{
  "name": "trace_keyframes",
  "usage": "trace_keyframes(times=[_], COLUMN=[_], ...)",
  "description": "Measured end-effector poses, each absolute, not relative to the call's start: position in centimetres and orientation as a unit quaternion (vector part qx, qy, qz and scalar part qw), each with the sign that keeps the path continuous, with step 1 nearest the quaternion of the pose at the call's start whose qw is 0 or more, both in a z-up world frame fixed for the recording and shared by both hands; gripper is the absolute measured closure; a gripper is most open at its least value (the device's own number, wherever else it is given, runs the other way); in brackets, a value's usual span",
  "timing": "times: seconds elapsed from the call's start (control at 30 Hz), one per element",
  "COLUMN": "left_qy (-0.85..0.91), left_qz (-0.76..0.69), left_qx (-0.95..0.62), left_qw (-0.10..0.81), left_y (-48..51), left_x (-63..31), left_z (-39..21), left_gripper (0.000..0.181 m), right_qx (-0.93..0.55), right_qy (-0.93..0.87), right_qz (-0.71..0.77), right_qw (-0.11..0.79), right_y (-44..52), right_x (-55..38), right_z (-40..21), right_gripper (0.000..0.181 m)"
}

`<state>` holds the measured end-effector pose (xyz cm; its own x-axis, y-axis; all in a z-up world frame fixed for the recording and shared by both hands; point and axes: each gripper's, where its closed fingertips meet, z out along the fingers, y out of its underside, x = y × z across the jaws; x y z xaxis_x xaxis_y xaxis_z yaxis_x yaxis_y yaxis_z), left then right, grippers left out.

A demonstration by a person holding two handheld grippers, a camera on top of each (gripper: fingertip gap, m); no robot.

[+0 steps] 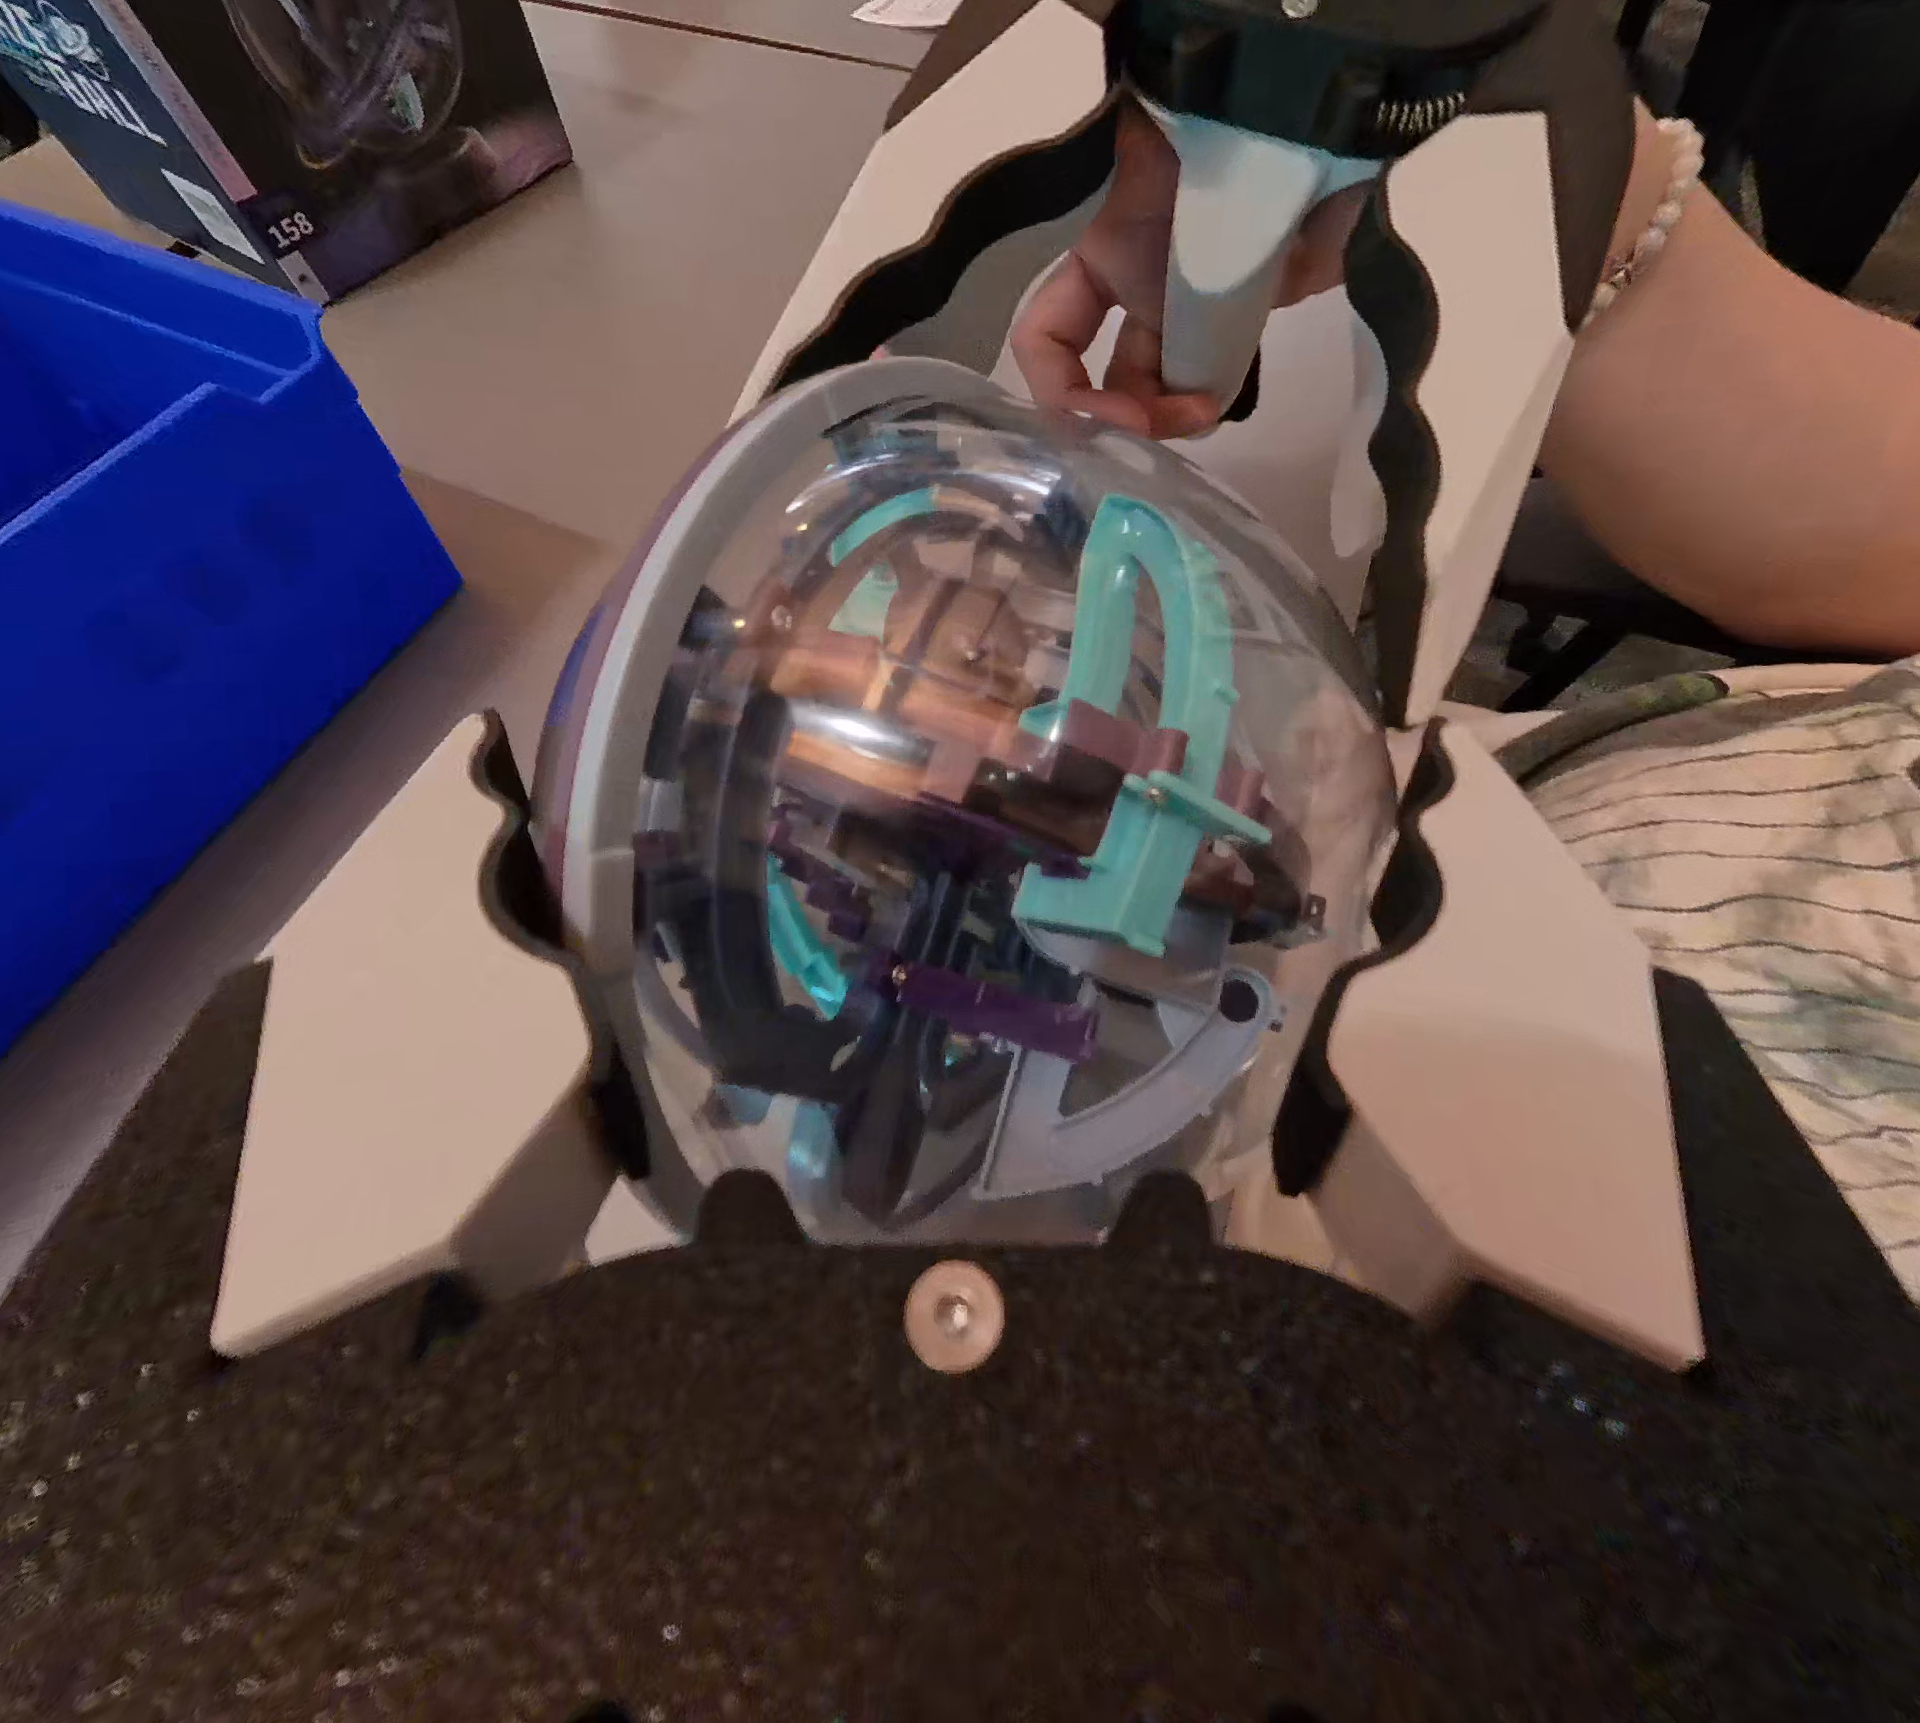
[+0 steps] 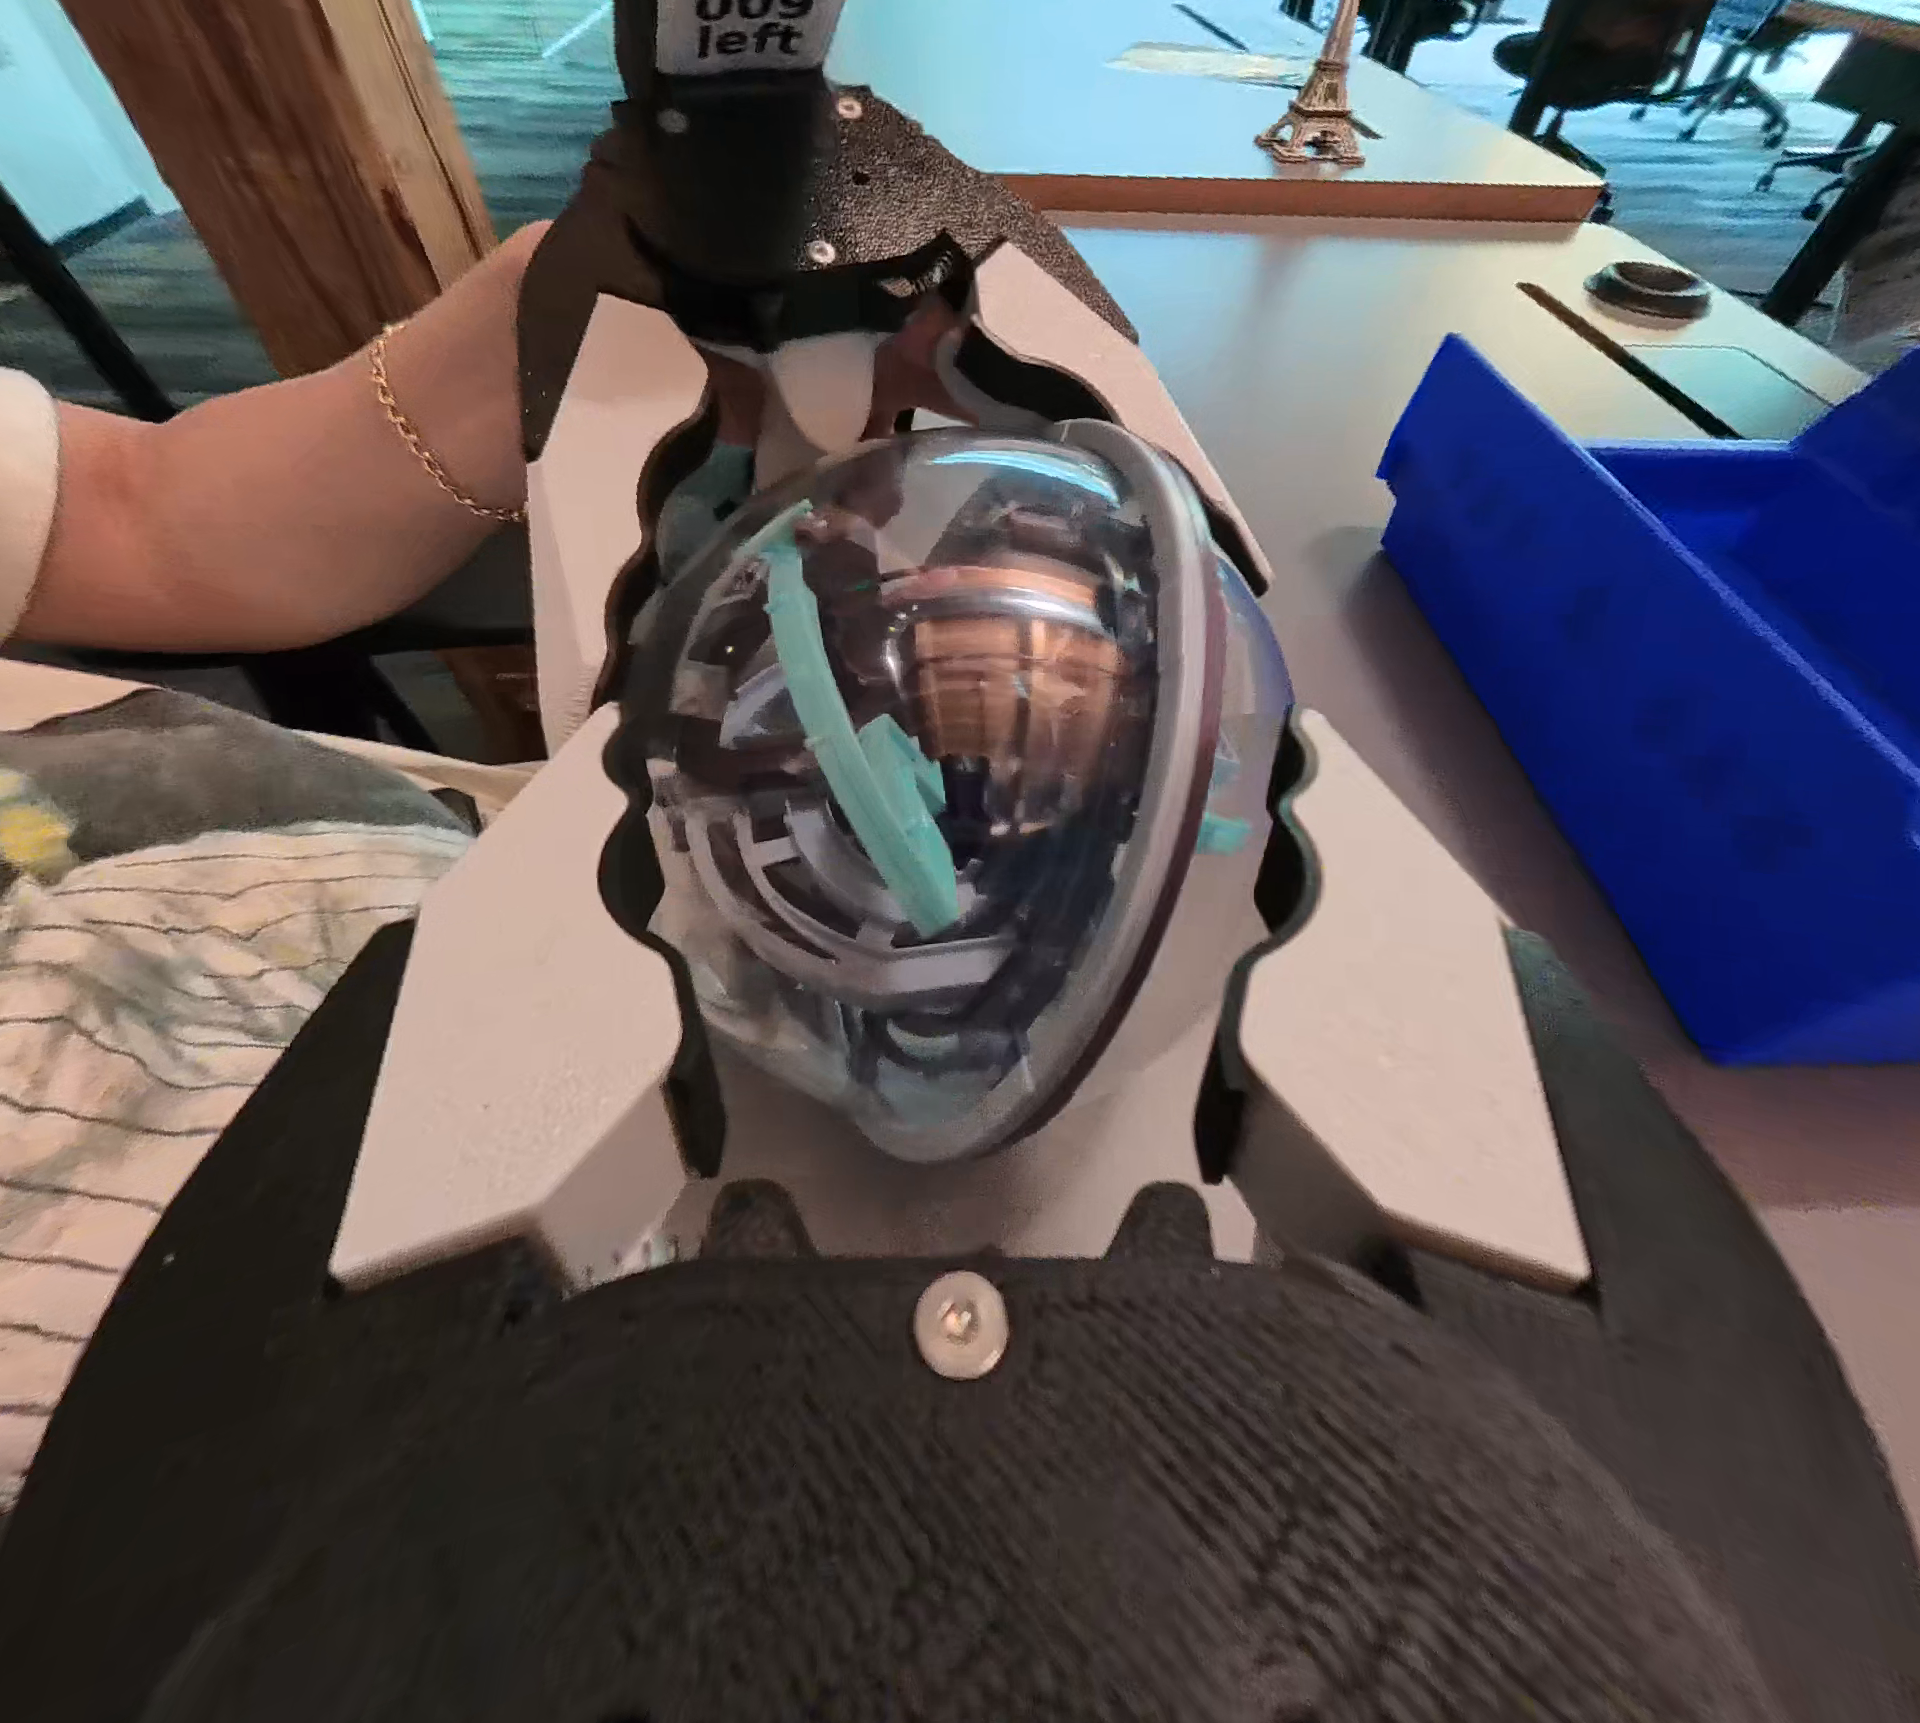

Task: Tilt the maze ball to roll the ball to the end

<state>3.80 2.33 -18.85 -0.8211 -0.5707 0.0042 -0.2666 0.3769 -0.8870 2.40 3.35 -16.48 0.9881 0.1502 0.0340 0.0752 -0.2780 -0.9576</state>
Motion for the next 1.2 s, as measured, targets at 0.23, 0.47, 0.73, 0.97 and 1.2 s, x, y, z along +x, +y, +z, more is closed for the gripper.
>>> trace_keyframes(times=[0.23,0.47,0.73,0.97,1.2], left_qy=[0.772,0.753,0.752,0.71,0.744], left_qz=[-0.533,-0.55,-0.539,-0.582,-0.567], left_qx=[-0.321,-0.341,-0.359,-0.397,-0.352], left_qw=[0.128,0.116,0.128,0.008,0.033], left_y=[3.0,3.4,4.0,4.1,3.8], left_x=[5.0,5.4,5.7,4.8,4.5], left_z=[-18.8,-18.8,-19.0,-19.0,-19.2], left_gripper=[0.023,0.023,0.023,0.024,0.024], right_qx=[-0.803,-0.798,-0.821,-0.82,-0.803], right_qy=[-0.059,-0.039,-0.063,-0.064,-0.059], right_qz=[0.013,0.023,-0.006,0.029,0.047], right_qw=[0.593,0.601,0.568,0.568,0.591], right_y=[2.5,2.6,1.7,1.7,1.8], right_x=[3.3,3.7,3.9,3.1,2.7], right_z=[-16.4,-16.3,-17.6,-17.7,-16.5], right_gripper=[0.077,0.078,0.076,0.075,0.073])
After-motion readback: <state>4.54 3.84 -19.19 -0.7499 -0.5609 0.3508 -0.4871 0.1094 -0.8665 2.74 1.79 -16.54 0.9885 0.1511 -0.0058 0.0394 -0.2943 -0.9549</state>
